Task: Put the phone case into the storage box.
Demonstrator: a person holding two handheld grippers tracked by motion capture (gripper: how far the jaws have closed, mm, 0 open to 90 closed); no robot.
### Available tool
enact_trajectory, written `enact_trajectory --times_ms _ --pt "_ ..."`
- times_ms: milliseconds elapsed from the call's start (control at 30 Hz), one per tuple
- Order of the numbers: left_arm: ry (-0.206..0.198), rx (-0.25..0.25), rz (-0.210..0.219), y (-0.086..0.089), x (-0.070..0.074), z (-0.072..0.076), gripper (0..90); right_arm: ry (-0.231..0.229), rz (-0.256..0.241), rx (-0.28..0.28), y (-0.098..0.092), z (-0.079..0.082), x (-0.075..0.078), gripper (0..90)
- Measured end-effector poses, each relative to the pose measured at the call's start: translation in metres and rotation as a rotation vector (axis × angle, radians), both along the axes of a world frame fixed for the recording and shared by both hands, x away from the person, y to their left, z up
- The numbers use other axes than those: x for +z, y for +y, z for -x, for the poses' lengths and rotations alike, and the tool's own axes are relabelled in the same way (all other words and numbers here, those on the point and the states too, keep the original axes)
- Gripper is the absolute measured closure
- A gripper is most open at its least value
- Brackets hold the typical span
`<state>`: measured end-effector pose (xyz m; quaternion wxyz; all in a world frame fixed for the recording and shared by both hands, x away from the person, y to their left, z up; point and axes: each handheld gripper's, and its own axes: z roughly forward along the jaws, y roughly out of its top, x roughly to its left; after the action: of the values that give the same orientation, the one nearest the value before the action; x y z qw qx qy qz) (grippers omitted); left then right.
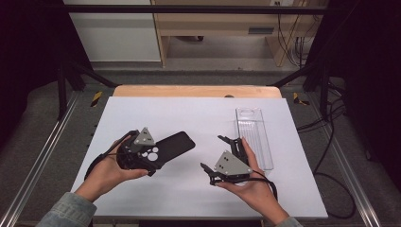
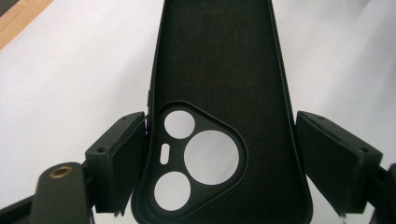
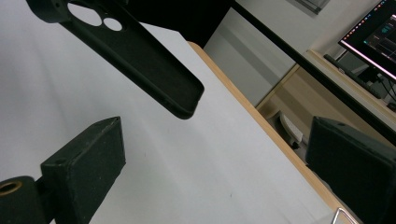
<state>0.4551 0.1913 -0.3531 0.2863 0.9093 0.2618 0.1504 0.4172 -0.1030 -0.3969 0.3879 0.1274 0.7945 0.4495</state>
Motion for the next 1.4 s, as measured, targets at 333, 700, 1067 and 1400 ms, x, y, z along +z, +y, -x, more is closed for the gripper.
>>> enact_trajectory --times_ms 333,700,1067,1400 --pt "0.003 -0.007 0.002 -0.006 0.002 -0.002 18.6 -0.013 0.032 0.034 0.019 0.003 -0.005 7.2" --pt "0.007 -0.028 0.007 -0.013 0.005 0.001 18.6 -0.045 0.096 0.079 0.039 0.008 -0.011 16.3" --pt "0.006 -0.045 0.008 -0.017 0.009 0.008 18.4 -0.099 0.172 0.109 0.056 0.010 -0.012 28.2" --pt "0.010 -0.053 0.007 -0.019 0.009 0.008 18.4 -0.118 0.205 0.120 0.061 0.012 -0.014 32.8"
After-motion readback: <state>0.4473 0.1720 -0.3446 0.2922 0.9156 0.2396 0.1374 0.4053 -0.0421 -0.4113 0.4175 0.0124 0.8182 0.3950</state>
